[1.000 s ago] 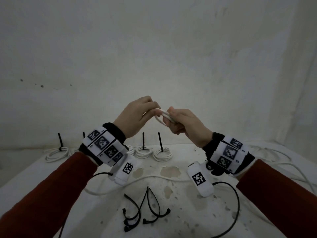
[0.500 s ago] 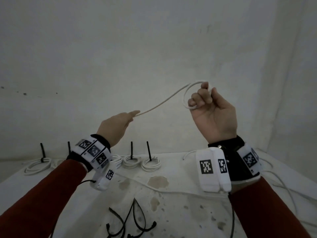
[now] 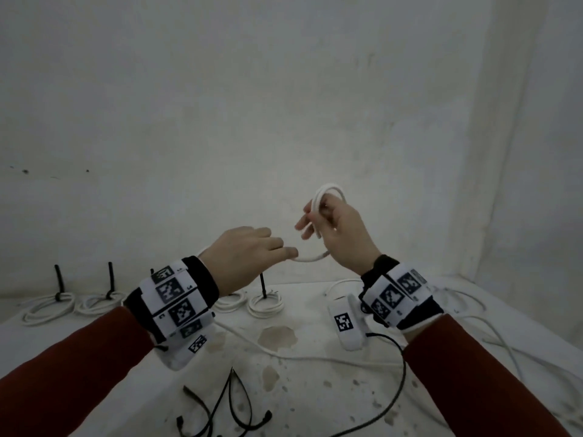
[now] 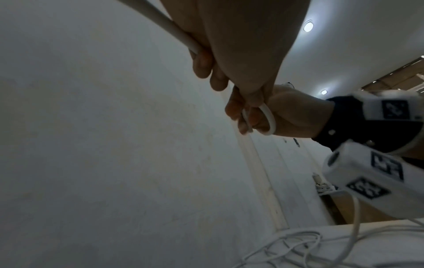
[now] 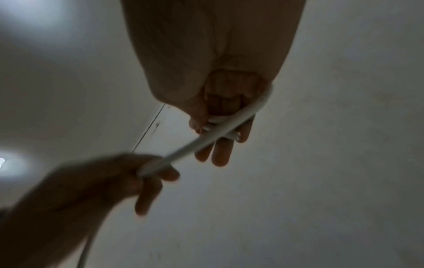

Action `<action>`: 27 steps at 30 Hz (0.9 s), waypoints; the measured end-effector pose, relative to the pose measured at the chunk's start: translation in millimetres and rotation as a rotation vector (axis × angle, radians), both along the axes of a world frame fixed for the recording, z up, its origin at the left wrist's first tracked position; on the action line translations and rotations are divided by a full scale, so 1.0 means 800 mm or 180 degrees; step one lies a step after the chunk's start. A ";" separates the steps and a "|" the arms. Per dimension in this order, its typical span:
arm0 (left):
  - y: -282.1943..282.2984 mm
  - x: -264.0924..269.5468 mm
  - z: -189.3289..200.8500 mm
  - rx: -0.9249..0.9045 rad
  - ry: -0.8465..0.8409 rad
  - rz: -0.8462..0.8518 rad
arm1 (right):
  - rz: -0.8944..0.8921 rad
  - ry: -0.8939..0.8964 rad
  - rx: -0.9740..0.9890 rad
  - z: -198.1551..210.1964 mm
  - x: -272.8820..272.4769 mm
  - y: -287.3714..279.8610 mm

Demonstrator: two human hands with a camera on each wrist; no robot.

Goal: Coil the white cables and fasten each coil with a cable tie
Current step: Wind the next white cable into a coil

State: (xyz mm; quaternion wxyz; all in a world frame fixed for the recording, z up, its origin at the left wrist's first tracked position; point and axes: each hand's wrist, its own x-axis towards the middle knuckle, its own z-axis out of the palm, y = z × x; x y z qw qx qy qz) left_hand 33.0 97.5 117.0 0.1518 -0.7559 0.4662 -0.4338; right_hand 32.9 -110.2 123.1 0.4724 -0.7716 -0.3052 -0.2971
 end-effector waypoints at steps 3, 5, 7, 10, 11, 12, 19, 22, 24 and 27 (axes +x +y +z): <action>0.008 0.001 0.009 -0.0060 -0.0117 -0.0092 | -0.0349 0.0005 -0.1248 -0.007 -0.010 -0.005; 0.012 -0.004 0.016 -0.0293 -0.0112 -0.0008 | -0.0311 0.0098 -0.1443 -0.008 -0.019 -0.004; 0.012 -0.006 0.021 -0.0609 0.0050 0.0061 | -0.0285 0.0134 -0.1543 -0.007 -0.026 0.000; 0.007 -0.003 0.020 -0.0887 0.0554 -0.0034 | -0.0054 0.0247 -0.1428 -0.003 -0.035 0.006; 0.006 -0.001 0.019 -0.0991 0.0704 -0.0119 | 0.0163 0.0429 -0.1125 0.000 -0.037 0.008; 0.003 0.000 0.020 -0.1104 0.0885 -0.0230 | 0.0383 0.0639 -0.0714 0.002 -0.039 0.010; -0.021 -0.004 0.050 -0.1961 0.2274 -0.0931 | 0.1203 0.1124 0.1439 0.016 -0.036 0.026; -0.027 -0.009 0.058 -0.2109 0.2834 -0.1210 | 0.1312 0.1201 0.1738 0.024 -0.043 0.025; -0.032 -0.009 0.061 -0.2116 0.2885 -0.1254 | 0.1437 0.1253 0.1775 0.026 -0.046 0.024; -0.038 -0.009 0.064 -0.2268 0.2822 -0.1307 | 0.1559 0.1189 0.1608 0.026 -0.047 0.021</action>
